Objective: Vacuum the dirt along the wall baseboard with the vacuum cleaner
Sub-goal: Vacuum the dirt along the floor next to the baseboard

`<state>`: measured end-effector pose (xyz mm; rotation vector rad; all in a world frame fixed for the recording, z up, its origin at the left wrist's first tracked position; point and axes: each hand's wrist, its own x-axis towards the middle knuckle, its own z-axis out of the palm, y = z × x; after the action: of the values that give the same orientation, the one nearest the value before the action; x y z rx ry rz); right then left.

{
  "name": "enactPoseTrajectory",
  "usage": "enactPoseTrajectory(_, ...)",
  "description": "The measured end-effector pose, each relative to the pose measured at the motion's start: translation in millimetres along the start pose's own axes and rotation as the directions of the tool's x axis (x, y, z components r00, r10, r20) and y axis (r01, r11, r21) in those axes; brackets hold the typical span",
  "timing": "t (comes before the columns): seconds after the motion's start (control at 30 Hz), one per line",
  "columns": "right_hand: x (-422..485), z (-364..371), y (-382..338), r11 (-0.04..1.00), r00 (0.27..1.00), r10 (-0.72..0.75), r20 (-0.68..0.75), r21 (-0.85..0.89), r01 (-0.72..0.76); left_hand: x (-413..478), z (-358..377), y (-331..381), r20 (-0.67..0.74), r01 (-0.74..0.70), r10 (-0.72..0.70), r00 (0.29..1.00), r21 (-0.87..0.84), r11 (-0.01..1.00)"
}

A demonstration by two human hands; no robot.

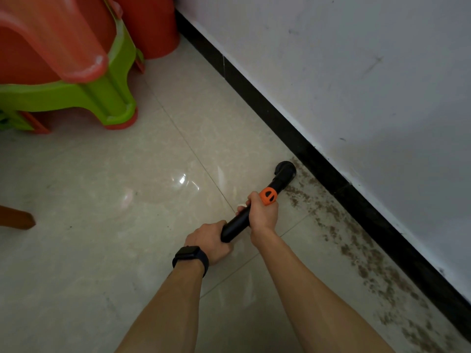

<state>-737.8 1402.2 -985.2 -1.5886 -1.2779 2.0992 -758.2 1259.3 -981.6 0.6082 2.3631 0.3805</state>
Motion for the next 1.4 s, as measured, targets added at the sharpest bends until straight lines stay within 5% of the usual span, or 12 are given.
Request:
enactPoseTrajectory(0.7, 34, -14, -27, 0.987, 0.996, -0.005, 0.090, 0.160, -0.009, 30, 8, 28, -0.108, -0.032, 0.043, 0.993, 0.107, 0.994)
enactPoseTrajectory(1.07, 45, 11, -50, 0.997, 0.996, -0.011, 0.083, -0.081, 0.018, 39, -7, 29, 0.018, 0.046, -0.043, 0.999, -0.305, 0.951)
enactPoseTrajectory(1.2, 33, 9, -36, 0.997, 1.000, 0.008, 0.012, -0.071, -0.007, 28, -10, 22, 0.068, 0.052, -0.033, 0.997, -0.287, 0.956)
enactPoseTrajectory(1.4, -3, 21, 5, 0.997, 0.991, 0.071, 0.111, 0.032, -0.075, -6, -20, -21, 0.099, 0.106, -0.089, 0.991, -0.186, 0.977)
